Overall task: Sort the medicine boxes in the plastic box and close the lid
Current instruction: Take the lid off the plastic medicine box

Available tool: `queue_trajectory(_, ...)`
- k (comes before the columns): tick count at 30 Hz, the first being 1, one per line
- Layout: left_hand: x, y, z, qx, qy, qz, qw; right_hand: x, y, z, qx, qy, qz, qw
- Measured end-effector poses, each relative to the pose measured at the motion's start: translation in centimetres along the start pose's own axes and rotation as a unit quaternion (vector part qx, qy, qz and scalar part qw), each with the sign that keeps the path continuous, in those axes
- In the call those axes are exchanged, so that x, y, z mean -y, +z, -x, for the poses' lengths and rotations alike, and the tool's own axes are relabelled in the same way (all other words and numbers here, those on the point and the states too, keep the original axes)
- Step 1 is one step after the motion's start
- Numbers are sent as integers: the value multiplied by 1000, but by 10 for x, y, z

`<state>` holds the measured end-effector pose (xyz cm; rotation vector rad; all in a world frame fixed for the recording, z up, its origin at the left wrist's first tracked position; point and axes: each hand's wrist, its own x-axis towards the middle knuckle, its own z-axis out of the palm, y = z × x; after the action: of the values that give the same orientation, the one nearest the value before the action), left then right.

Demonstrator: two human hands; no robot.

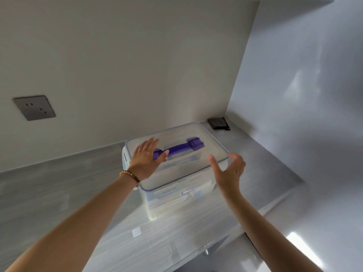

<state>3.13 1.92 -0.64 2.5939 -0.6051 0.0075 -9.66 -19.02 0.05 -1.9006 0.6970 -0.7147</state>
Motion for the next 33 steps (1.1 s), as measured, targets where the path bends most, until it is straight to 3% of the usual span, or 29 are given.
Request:
queue_trajectory(2,2,-6,-8,-31,-31,37,998,18,4,-24,5,-126,13,992)
queue_trajectory(3,5,-10,-13,-38,-48,41,997,27,9,-39,45,-148,9,988)
queue_trajectory(6,13,-20,-33,-19,-94,17,995,48,34,-91,194,-124,34,973)
queue_trajectory(10,24,-27,-65,19,-182,29,983,61,78,-153,331,-95,135,929)
queue_trajectory(13,32,-29,-88,71,-229,4,971,73,112,-187,444,-118,262,848)
queue_trajectory(17,37,-28,-111,109,-262,-27,959,77,156,-212,576,-122,423,689)
queue_trajectory(19,39,-20,-118,112,-257,-52,958,77,174,-213,604,-138,420,663)
queue_trajectory(24,44,-6,-119,66,-232,-139,960,58,205,-214,657,-148,382,633)
queue_trajectory(25,44,-4,-118,43,-228,-137,963,52,208,-217,646,-172,366,647)
queue_trajectory(28,41,-3,-115,-51,-225,-84,969,44,211,-221,538,-262,295,745)
queue_trajectory(31,38,-4,-113,-71,-228,-78,968,40,206,-218,504,-330,256,756)
queue_trajectory(33,34,-6,-110,-80,-241,-70,965,41,200,-215,488,-331,246,769)
